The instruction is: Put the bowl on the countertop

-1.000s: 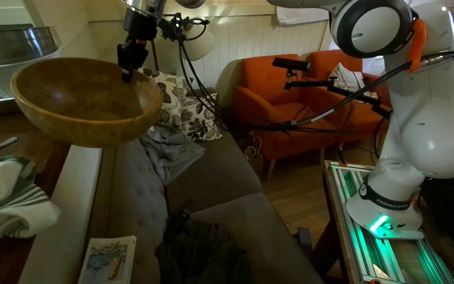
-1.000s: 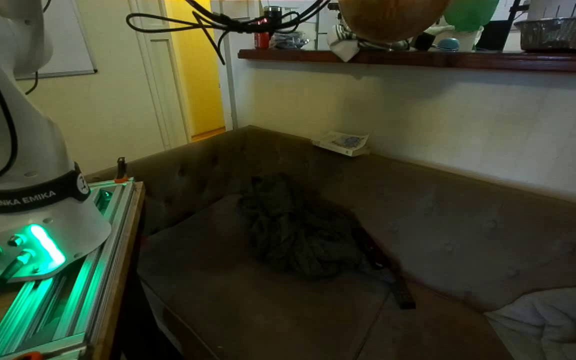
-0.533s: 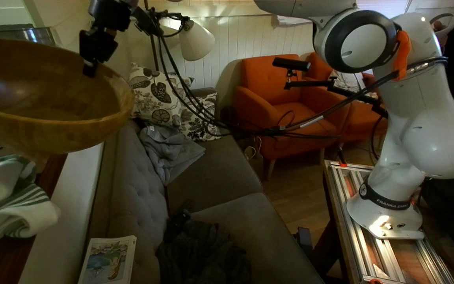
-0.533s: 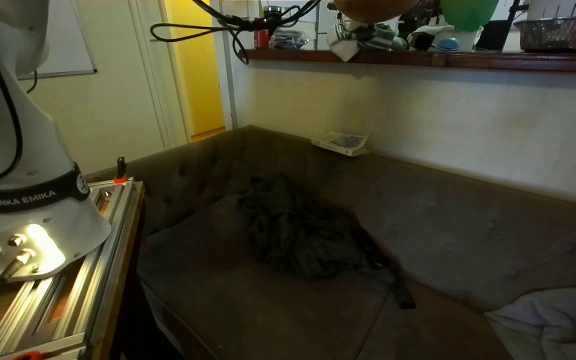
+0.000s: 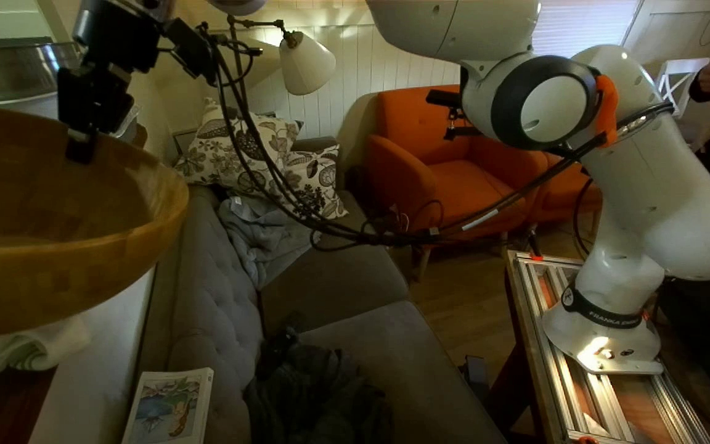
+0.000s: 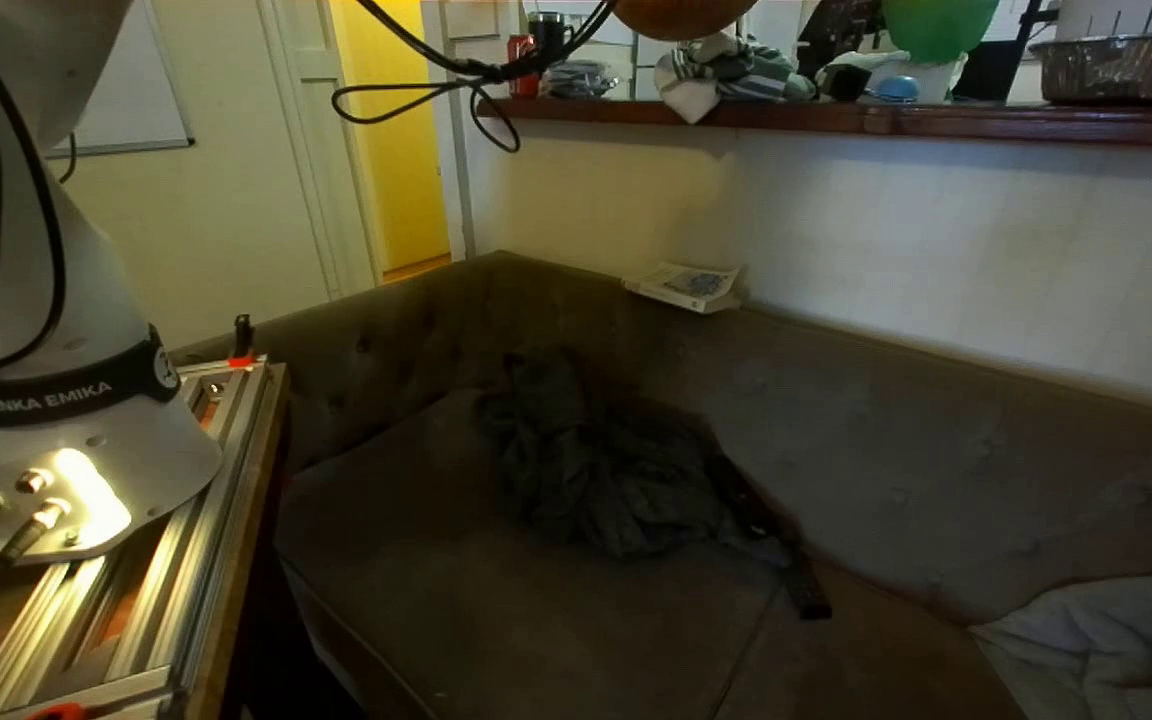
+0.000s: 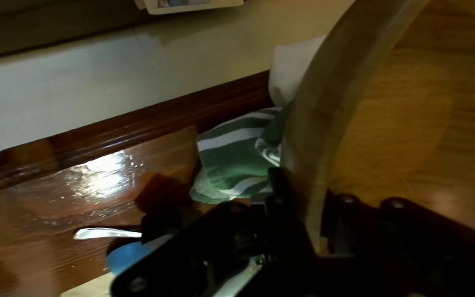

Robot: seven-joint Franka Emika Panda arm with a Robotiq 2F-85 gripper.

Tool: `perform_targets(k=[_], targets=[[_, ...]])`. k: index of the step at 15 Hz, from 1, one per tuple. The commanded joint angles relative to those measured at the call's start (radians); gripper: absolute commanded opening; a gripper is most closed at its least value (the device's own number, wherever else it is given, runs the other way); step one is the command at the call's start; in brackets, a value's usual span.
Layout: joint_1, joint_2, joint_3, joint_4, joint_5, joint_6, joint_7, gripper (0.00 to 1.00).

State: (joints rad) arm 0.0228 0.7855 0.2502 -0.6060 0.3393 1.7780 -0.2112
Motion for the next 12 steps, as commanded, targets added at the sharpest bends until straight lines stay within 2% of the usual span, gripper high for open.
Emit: perform_targets(k=[1, 3, 9, 12], targets=[[0.013, 0.014, 0.0, 0.015, 0.0, -0.002, -0.001, 0.04], [0.013, 0.009, -0.027, -0.002, 0.004, 0.086, 0.105, 0.04], [-0.061, -0.051, -0.131, -0.058, 0.003, 0.16, 0.238, 0.04], [-0.119, -0.059, -0.17, -0.082, 0.028, 0.167, 0.306, 0.04]])
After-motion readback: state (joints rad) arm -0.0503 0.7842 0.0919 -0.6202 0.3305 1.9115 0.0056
